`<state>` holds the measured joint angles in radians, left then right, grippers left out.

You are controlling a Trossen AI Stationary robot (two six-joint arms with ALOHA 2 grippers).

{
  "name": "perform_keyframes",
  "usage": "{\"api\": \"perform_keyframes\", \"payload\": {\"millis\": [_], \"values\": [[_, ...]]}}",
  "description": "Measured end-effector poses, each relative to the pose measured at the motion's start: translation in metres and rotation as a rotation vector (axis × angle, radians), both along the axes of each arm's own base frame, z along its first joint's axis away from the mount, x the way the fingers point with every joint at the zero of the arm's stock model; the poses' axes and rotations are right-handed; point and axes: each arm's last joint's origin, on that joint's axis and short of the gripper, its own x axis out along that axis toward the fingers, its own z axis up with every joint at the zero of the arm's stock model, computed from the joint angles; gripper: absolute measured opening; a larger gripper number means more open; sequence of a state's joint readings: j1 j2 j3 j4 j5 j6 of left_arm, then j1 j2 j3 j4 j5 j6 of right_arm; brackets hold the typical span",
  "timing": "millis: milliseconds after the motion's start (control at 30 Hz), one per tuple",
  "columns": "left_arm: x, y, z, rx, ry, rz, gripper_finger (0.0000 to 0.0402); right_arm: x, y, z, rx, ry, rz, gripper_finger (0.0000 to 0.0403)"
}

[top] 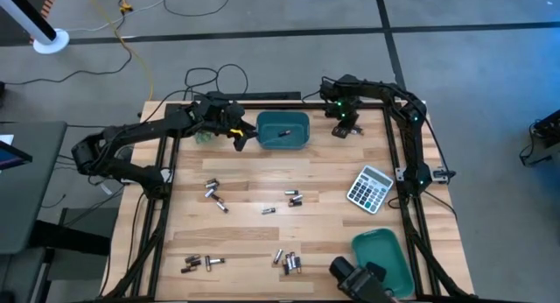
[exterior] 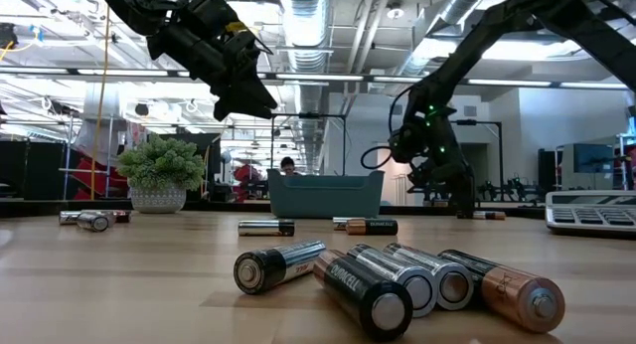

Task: Sort batteries
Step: Put the silver battery into the green bin

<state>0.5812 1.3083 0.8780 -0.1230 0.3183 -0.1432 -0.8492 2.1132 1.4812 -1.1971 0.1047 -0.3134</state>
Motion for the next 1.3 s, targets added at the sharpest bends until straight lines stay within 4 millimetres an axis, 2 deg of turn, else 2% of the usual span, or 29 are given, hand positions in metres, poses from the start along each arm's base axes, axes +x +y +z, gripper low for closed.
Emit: {"api": "perform_keyframes", "payload": {"millis": [233,500,667,800,933,1067,1200,1300], "values": [[0.0,0.0,0.0,0.007,0.001,-0.004,0.0139,0.012,0.006,0.008,-0.004,-0.007,0.036,0.0034],[0.0,0.0,0.0,0.007,0.001,-0.004,0.0139,0.024,0.015,0.025,-0.01,-0.001,0.042,0.0032],[0.0,0.001,0.0,0.02,0.01,0.02,0.0139,0.023,0.024,0.058,-0.089,-0.063,-0.003,0.003],[0.0,0.001,0.0,0.026,0.014,0.032,0.0139,0.014,0.036,0.1,-0.189,-0.155,-0.08,0.0033],[0.0,0.001,0.0,0.026,0.014,0.033,0.0139,-0.001,0.059,0.152,-0.295,-0.288,-0.166,0.0032],[0.0,0.001,0.0,0.027,0.013,0.033,0.0139,-0.02,0.098,0.197,-0.384,-0.439,-0.253,0.0033],[0.0,0.002,0.001,0.064,0.01,0.028,0.0139,-0.044,0.147,0.224,-0.415,-0.581,-0.318,0.0034],[0.0,0.003,0.001,0.087,0.018,0.039,0.0139,-0.064,0.184,0.231,-0.397,-0.678,-0.366,0.0032]]}}
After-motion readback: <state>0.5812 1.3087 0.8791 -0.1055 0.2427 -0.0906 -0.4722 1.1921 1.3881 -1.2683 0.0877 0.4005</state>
